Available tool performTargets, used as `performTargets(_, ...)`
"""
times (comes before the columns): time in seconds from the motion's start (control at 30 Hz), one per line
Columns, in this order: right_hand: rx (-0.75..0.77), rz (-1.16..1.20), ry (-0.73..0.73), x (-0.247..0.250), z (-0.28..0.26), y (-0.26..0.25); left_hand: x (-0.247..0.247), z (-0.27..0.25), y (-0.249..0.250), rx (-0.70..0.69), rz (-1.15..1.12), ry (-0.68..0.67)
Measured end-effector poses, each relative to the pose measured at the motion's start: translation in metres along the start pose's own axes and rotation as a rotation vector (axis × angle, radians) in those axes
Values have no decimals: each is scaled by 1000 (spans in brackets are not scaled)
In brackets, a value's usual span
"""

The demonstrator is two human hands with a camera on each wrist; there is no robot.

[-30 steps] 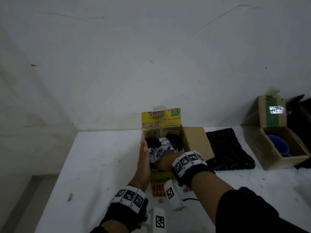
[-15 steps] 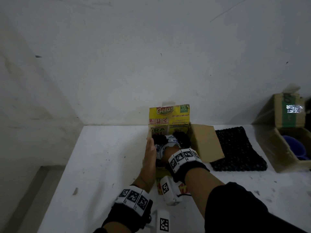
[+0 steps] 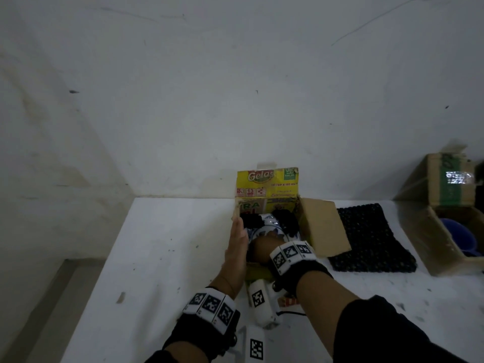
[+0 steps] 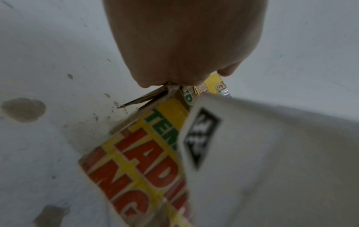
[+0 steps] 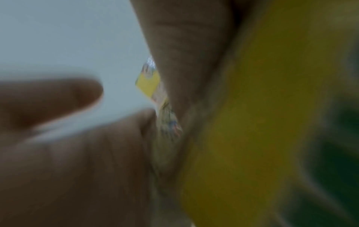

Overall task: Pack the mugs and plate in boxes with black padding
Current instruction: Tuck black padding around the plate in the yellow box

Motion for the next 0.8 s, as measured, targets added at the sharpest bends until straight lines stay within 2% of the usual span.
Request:
performTargets(0.07, 16, -10, -31, -35, 68, 31, 1, 0, -1, 0, 7, 1)
performTargets(0.1, -19, 2, -25, -38, 78, 42, 1, -1, 0, 1, 11, -2)
performTargets(0.13, -11, 25, -99, -40, 78, 47, 1, 0, -1, 3, 13, -5)
performTargets(0.17, -9, 19, -156, -34, 65, 47, 1, 0, -1, 4, 16, -8)
performTargets(0.23, -3, 63, -133, 9, -9, 16, 1, 0, -2, -4, 32, -4)
performTargets(0.27, 18, 7, -145, 22, -34, 5, 0, 1, -1, -12, 37, -2)
performTargets(0.4, -23, 84, -168, 19, -50, 6, -1, 3, -2, -35, 51, 17)
performTargets(0.57, 49, 163, -30, 28, -75, -3, 1, 4, -3, -23, 111, 4)
performTargets(0.67, 47, 148, 18, 25, -76, -2, 2, 7, -4, 0, 121, -14)
performTargets(0.73, 16, 84, 54, 28, -80, 4, 0, 8, -2, -5, 132, -6)
performTargets(0.8, 47, 12, 57, 28, -86, 9, 0, 8, 0, -19, 153, 11)
Point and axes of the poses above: each hand's wrist, its own z-axis towards the middle knuckle, its own x-axis out of the back of the hand, y = z × x, the point moved 4 cm from there along z, towards the middle knuckle, and after that the axes turned 1 degree about y, right-handed, at the moved point
